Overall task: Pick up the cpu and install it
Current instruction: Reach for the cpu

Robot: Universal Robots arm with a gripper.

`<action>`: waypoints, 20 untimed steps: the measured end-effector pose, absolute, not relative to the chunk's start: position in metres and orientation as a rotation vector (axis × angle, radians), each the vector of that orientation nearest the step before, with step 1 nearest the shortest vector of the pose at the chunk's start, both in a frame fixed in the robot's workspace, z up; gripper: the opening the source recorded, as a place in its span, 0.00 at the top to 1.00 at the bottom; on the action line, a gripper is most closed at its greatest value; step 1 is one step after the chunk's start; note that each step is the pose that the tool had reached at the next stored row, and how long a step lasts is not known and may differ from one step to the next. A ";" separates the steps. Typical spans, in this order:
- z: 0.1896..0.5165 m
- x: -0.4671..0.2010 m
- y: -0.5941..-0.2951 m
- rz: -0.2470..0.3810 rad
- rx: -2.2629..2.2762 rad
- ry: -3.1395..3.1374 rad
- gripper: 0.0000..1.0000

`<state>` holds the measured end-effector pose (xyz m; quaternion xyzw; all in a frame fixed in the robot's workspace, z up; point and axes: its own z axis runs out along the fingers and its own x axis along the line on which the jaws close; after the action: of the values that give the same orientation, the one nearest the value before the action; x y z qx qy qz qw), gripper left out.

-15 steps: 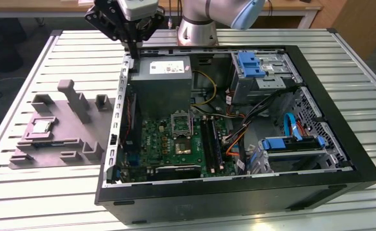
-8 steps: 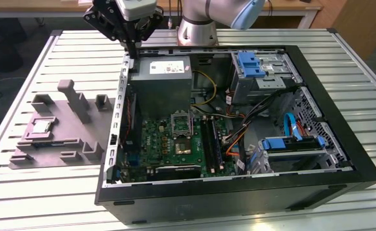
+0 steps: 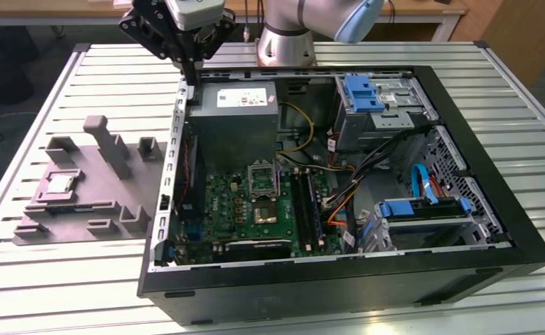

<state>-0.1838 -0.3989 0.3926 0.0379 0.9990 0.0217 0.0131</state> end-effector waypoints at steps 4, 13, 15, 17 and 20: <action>0.393 -0.185 -0.399 0.068 0.118 3.112 0.89; 0.392 -0.187 -0.399 0.068 0.118 3.112 0.89; 0.393 -0.188 -0.399 0.068 0.118 3.113 0.89; 0.392 -0.188 -0.399 0.068 0.118 3.112 0.89; 0.392 -0.189 -0.399 0.068 0.118 3.112 0.89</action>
<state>-0.1888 -0.3989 0.3924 0.0379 0.9990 0.0217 0.0131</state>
